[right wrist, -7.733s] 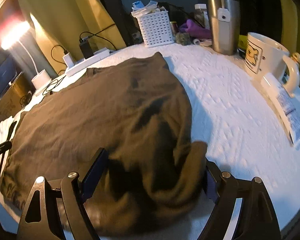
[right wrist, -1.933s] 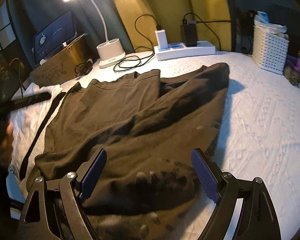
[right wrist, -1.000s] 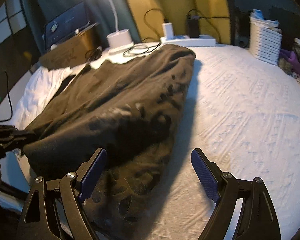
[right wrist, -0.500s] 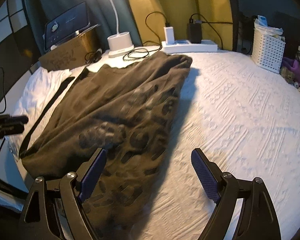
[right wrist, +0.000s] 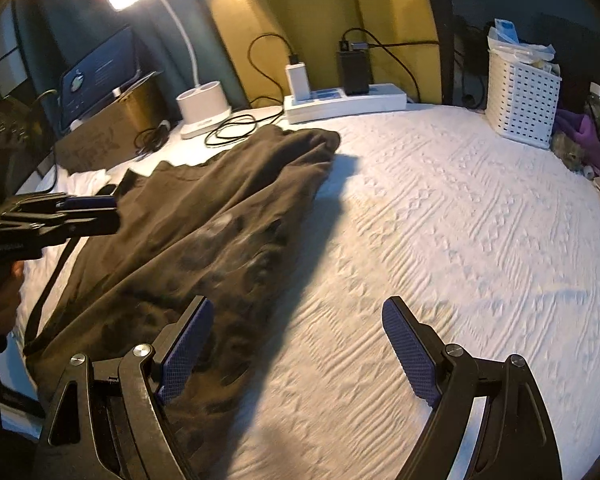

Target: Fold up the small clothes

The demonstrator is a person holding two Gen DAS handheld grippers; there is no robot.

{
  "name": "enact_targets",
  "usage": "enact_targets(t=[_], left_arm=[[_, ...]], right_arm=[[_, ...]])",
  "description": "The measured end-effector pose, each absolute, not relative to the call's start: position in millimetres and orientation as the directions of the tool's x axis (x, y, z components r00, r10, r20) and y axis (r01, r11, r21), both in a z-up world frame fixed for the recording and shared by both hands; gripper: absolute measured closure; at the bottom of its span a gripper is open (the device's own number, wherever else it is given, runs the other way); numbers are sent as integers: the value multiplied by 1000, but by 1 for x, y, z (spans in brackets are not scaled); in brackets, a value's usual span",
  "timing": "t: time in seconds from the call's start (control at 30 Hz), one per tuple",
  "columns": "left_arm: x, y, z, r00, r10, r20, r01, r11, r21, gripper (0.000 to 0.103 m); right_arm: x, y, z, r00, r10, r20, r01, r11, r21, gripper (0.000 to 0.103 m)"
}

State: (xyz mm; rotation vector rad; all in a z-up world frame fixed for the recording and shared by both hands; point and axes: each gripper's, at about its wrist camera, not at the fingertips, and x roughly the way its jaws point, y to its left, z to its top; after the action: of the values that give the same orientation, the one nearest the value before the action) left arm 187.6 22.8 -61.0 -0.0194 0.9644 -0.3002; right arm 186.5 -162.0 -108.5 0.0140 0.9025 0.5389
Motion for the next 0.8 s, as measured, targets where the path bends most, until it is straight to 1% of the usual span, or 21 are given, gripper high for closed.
enact_targets(t=[0.27,0.4,0.5,0.53,0.57,0.8], left_arm=[[246,18,-91,481,-249,-841,228,961,-154,53],[255,18,-101,487,-275,-829,249,954,-170,55],[252,13,-98,481,-316,-818,304,935,-183,90],[250,12,-95,490,-319,-812,312,933,-179,94],[247,11,-92,501,-317,-805,319,933,-169,96],[220,23,-50,597,-300,-744,298,944,-142,97]], right_arm=[[216,-165,-113,496,451,-742,-426,871,244,15],[229,-163,-116,494,451,-743,-427,870,245,16],[236,-160,-119,489,449,-748,-430,870,241,16],[238,-158,-119,488,449,-749,-433,869,239,16],[239,-157,-120,487,449,-749,-435,869,237,16],[238,-140,-111,495,462,-736,-469,855,221,16]])
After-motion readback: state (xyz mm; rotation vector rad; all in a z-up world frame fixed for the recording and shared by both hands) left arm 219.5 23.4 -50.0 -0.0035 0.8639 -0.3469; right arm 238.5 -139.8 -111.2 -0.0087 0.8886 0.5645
